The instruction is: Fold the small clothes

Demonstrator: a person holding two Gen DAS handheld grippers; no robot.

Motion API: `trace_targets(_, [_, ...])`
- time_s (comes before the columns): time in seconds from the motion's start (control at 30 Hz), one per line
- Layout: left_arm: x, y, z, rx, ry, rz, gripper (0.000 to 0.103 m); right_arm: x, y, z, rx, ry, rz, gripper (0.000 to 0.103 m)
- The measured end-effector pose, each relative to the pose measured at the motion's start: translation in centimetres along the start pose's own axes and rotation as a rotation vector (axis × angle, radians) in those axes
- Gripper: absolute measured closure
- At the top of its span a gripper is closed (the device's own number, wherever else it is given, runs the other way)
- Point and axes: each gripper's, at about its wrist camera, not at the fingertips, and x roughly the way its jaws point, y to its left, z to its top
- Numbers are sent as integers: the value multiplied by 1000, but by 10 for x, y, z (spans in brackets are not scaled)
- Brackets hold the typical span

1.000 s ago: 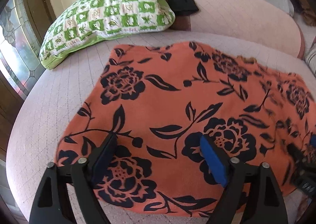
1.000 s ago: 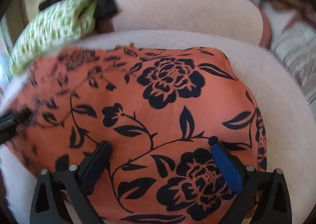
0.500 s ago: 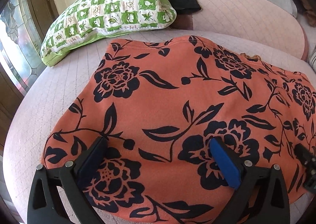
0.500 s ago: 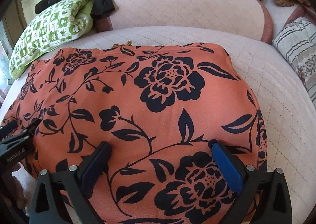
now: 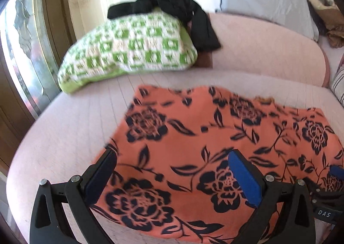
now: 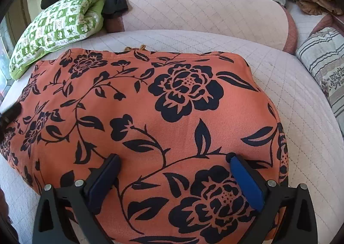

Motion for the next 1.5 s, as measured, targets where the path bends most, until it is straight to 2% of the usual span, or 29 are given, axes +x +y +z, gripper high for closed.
trace_targets(0.17, [-10, 5, 4, -3, -26, -10, 0, 1, 0, 0, 2, -2, -1, 0])
trace_targets(0.57, [-4, 3, 3, -1, -12, -3, 0, 0, 1, -1, 0, -2, -3, 0])
trace_targets(0.87, [7, -2, -3, 9, 50, -25, 0, 0, 1, -1, 1, -4, -4, 0])
trace_targets(1.5, [15, -3, -7, 15, 86, 1, 0, 0, 1, -1, 1, -4, -4, 0])
